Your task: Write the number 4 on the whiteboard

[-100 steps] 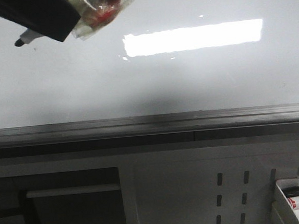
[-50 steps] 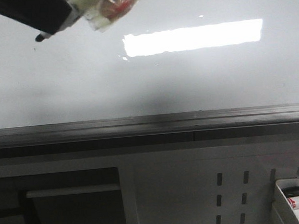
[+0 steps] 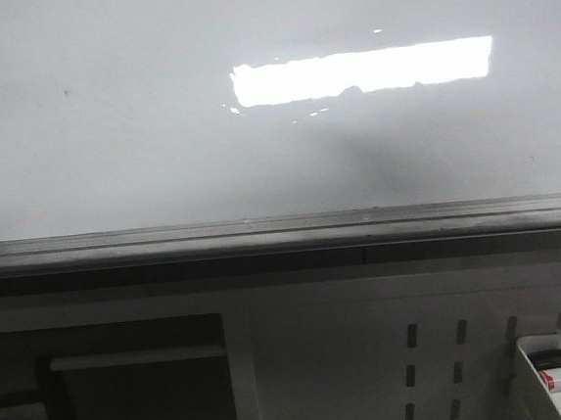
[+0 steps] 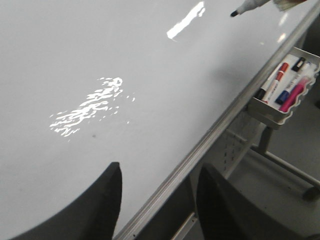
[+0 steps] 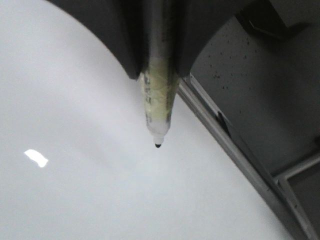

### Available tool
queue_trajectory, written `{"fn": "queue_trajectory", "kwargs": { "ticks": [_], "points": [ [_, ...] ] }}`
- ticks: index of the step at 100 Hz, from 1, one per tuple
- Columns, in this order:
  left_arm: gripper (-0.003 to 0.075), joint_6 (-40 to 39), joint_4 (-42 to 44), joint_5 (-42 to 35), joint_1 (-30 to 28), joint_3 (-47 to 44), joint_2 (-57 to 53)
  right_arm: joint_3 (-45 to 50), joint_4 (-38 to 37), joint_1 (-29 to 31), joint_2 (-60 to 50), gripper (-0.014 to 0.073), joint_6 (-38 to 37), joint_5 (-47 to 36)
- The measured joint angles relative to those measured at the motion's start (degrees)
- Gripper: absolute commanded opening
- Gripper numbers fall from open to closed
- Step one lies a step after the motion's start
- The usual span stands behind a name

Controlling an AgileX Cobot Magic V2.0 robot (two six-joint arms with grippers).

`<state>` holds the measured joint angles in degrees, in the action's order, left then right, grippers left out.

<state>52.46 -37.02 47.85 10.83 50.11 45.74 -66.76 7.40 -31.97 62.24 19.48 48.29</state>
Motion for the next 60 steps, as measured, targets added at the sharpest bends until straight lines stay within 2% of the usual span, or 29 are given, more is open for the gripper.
{"fn": "queue_trajectory", "kwargs": {
  "ticks": [15,34,51,60],
  "points": [
    [0.0326,-0.6,0.1,-4.0,-0.6,-7.3,-6.6,10.0,-0.1,0.0,-5.2,-0.007,-4.6,-7.5],
    [0.0322,-0.6,-1.3,-5.5,-0.6,-11.6,-9.3,17.6,0.5,0.0,-6.4,-0.007,-5.1,-8.9],
    [0.0312,-0.6,-1.9,-6.2,-0.6,-11.9,-9.5,19.0,2.1,0.0,-6.4,-0.007,-5.2,-14.2],
    [0.0312,-0.7,-2.0,-6.4,-0.6,-11.9,-9.5,16.5,3.5,0.0,-5.8,-0.007,-5.2,-15.5]
  ]
}}
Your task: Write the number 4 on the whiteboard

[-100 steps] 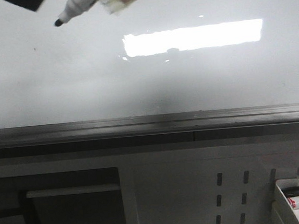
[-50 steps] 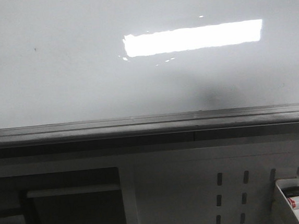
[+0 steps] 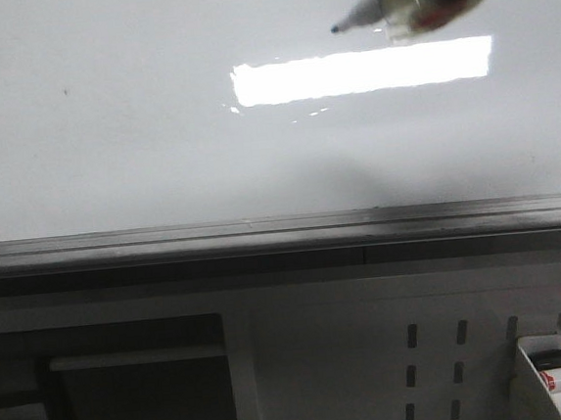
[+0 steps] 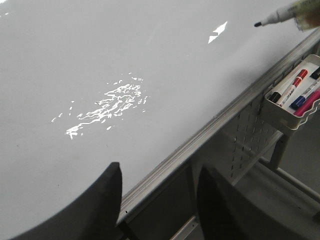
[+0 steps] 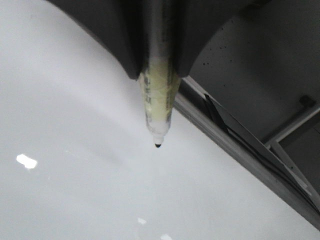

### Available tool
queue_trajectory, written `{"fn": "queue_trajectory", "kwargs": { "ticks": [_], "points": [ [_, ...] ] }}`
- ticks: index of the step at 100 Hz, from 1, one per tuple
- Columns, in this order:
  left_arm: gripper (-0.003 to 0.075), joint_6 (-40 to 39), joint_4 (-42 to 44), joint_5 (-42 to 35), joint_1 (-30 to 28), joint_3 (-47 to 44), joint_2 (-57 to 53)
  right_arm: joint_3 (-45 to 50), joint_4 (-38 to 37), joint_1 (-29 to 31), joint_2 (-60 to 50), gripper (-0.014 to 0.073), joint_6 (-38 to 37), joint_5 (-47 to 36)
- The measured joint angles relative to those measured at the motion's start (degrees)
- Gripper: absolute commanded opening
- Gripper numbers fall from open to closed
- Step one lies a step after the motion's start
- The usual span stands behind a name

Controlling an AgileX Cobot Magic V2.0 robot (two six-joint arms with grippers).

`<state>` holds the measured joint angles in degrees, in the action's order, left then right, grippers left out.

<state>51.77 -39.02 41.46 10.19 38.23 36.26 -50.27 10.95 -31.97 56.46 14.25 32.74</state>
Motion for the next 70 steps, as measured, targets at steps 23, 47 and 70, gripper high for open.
{"fn": "queue_trajectory", "kwargs": {
  "ticks": [23,47,70],
  "points": [
    [0.0312,0.0,0.0,-0.1,0.0,0.0,0.0,-14.7,1.1,0.6,7.8,-0.007,-0.3,9.3],
    [0.0312,0.0,0.0,-0.1,0.0,0.0,0.0,-23.9,2.6,2.4,16.3,-0.007,-0.5,17.2],
    [0.0312,0.0,0.0,-0.1,0.0,0.0,0.0,-24.0,4.3,2.4,21.8,-0.007,-0.5,15.6]
  ]
}}
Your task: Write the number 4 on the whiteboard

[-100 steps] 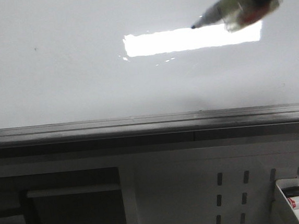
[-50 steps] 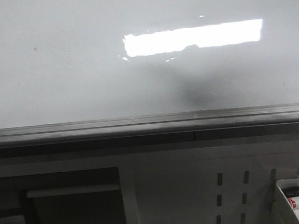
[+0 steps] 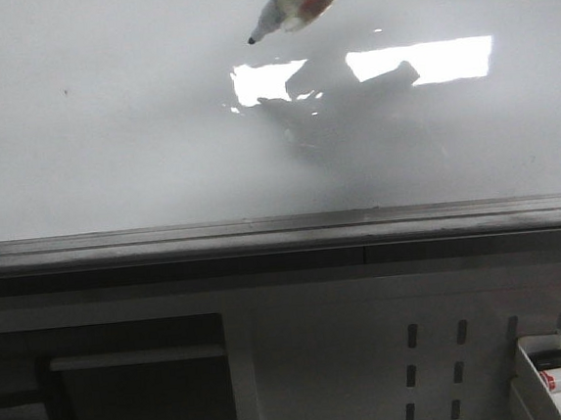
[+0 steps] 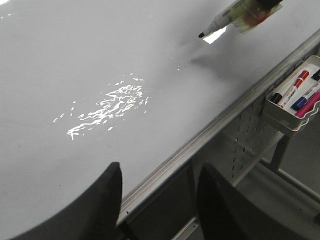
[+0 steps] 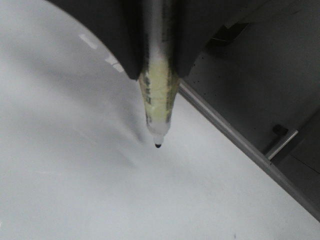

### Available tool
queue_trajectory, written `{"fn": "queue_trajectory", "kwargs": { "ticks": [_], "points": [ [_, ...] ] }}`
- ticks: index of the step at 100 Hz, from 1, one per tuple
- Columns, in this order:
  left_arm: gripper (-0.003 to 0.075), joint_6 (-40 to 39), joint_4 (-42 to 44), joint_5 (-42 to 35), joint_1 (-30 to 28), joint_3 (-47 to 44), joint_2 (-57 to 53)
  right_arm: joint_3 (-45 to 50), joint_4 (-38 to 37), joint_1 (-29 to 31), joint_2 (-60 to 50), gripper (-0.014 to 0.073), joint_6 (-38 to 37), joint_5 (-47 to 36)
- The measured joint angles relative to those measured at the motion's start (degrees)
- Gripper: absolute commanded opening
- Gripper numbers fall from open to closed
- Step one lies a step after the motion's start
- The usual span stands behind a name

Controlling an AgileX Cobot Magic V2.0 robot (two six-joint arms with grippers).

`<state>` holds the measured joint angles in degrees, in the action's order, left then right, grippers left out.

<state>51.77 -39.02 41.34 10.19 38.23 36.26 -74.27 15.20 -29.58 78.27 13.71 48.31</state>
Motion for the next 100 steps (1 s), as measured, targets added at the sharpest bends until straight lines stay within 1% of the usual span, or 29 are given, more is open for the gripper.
{"fn": "queue_trajectory", "kwargs": {
  "ticks": [16,29,41,54,72,84,92,100],
  "points": [
    [0.0312,0.0,0.0,-0.1,0.0,0.0,0.0,0.0,0.1,0.0,2.8,-0.007,0.0,-3.6],
    [0.0312,0.0,-0.1,-0.1,0.0,0.0,0.0,0.0,0.3,0.0,5.7,-0.007,0.0,-4.6],
    [0.0312,0.0,-0.3,-0.1,0.0,0.0,0.0,-0.4,1.8,-0.7,7.7,-0.007,0.0,-3.2],
    [0.0312,0.0,-1.0,-0.1,0.0,0.0,0.0,-0.4,1.5,-0.5,8.1,-0.007,-1.1,-1.0],
    [0.0312,0.0,-1.1,-0.1,0.0,0.0,0.0,-0.4,-2.6,3.4,4.5,-0.007,-2.5,4.9],
    [0.0312,0.0,-1.2,-0.1,0.0,0.0,0.0,-0.4,-3.7,4.3,3.0,-0.007,-2.9,5.6],
    [0.0312,0.0,-1.2,-0.1,0.0,0.0,0.0,-0.4,-1.9,4.3,2.9,-0.007,-1.3,5.7],
    [0.0312,0.0,-1.2,-0.1,0.0,0.0,0.0,-0.4,1.7,3.7,2.4,-0.007,1.6,5.5]
  ]
}}
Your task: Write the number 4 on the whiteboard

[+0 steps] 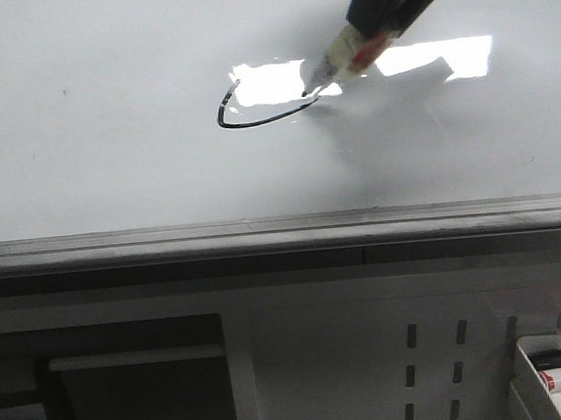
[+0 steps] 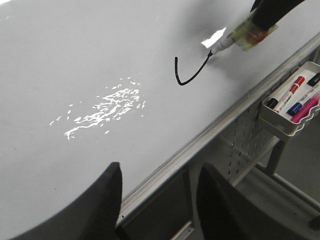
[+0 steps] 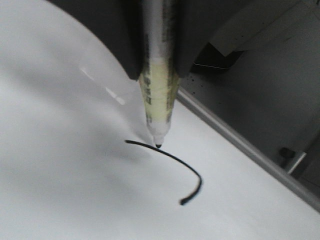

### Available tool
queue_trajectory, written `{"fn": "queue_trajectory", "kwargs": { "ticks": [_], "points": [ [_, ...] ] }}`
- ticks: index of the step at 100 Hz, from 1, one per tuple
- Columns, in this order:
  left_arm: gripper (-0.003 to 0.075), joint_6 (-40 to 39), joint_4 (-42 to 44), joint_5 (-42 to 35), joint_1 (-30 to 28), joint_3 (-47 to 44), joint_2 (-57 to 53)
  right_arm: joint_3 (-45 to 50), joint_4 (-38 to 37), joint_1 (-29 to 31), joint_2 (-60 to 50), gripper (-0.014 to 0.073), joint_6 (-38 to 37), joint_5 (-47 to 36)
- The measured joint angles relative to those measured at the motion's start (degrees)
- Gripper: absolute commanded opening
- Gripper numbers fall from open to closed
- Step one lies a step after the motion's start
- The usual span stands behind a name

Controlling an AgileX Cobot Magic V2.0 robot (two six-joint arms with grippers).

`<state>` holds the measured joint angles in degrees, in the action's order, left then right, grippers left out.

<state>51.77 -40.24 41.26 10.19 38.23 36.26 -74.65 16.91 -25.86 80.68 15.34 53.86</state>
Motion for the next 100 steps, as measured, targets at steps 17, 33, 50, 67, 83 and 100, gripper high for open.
{"fn": "queue_trajectory", "kwargs": {
  "ticks": [17,33,50,67,83,100],
  "points": [
    [0.0312,0.0,0.0,0.0,0.0,0.0,0.0,0.0,2.7,-0.4,-1.0,-0.007,2.5,-3.0],
    [0.0312,0.0,0.0,0.0,0.0,0.0,0.0,0.0,2.6,-0.4,1.2,-0.007,2.7,-5.8],
    [0.0312,0.0,0.0,0.0,0.0,0.0,0.0,0.0,2.8,-0.6,5.9,-0.007,3.1,4.2],
    [0.0312,0.0,-0.1,0.0,-0.1,0.0,0.0,-0.9,5.9,-0.8,1.8,-0.007,7.4,6.6],
    [0.0312,0.0,-0.1,0.0,-0.1,0.0,0.0,-1.4,8.2,-0.8,-6.5,-0.007,10.1,4.2],
    [0.0312,0.0,-0.2,0.3,-0.1,0.0,0.0,0.9,8.5,-0.9,-9.3,-0.007,12.2,4.1]
  ]
}}
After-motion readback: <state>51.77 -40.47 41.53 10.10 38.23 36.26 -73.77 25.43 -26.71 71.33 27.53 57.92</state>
